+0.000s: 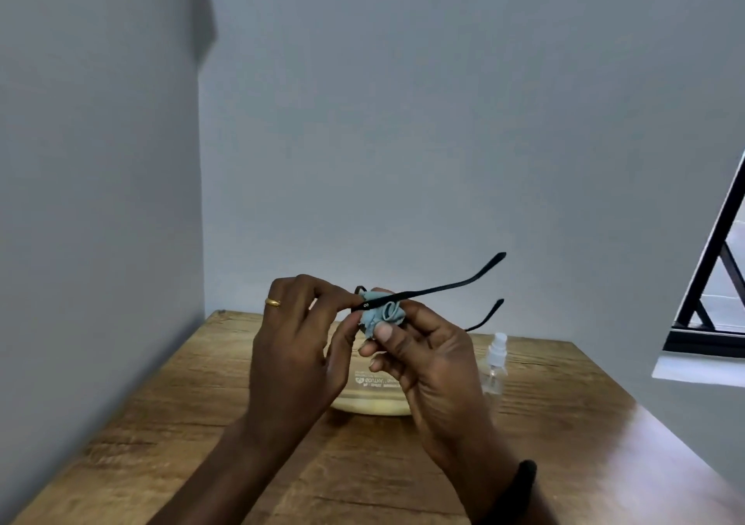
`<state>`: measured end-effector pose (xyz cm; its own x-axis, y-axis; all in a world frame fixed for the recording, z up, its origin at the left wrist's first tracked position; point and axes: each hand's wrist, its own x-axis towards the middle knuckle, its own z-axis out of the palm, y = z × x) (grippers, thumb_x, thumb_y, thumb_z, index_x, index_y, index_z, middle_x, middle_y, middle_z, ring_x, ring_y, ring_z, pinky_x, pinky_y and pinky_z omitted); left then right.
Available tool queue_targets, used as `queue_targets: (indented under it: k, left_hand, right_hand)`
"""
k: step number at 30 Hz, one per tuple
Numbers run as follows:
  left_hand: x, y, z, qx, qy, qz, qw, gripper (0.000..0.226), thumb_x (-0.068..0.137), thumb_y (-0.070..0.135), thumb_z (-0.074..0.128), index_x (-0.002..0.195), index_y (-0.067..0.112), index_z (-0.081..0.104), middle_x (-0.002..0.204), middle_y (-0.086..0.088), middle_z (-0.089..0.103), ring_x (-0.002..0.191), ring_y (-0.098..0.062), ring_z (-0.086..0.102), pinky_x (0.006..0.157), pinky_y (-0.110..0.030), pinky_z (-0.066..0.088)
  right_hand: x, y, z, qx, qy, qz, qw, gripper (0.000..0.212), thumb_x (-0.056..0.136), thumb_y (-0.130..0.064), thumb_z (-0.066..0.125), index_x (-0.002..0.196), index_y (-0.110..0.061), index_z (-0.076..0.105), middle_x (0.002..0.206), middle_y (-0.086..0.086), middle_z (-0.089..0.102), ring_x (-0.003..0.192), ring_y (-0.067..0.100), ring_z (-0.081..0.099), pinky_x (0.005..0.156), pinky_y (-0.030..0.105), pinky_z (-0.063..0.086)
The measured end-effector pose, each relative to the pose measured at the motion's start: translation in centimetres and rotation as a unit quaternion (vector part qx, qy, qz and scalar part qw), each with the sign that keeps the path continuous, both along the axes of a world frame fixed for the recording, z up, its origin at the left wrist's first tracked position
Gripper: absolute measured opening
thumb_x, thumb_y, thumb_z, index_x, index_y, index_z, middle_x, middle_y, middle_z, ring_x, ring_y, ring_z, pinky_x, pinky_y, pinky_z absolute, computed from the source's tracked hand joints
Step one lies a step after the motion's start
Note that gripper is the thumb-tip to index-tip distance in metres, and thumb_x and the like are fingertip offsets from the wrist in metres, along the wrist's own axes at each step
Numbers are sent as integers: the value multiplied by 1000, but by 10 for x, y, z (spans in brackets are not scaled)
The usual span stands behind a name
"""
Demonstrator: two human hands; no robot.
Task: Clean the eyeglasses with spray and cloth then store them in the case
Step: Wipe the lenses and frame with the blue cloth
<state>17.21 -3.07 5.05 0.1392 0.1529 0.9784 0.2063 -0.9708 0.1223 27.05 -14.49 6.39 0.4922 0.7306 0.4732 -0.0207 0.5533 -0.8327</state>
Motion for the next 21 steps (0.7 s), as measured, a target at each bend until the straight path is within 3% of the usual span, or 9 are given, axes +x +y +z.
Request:
queue_targets:
  k: [10,21]
  left_hand:
    - [-1,-5,-2,88,24,23,996,16,94,16,64,95,6,75,93,-9,69,95,-22,52,79,-28,41]
    - [-2,-2,1,88,16,31,995,16,96,20,69,96,7,78,93,-6,69,95,-19,53,79,-25,41]
  right_hand:
    - [-5,2,-6,56,-48,-118,990,18,84,-12,68,99,-4,73,77,14,70,61,25,61,55,31,50]
    - [0,-5,4,94,-31,-145,984,8,85,-13,68,90,-12,75,70,10,66,60,24,59,58,30,50]
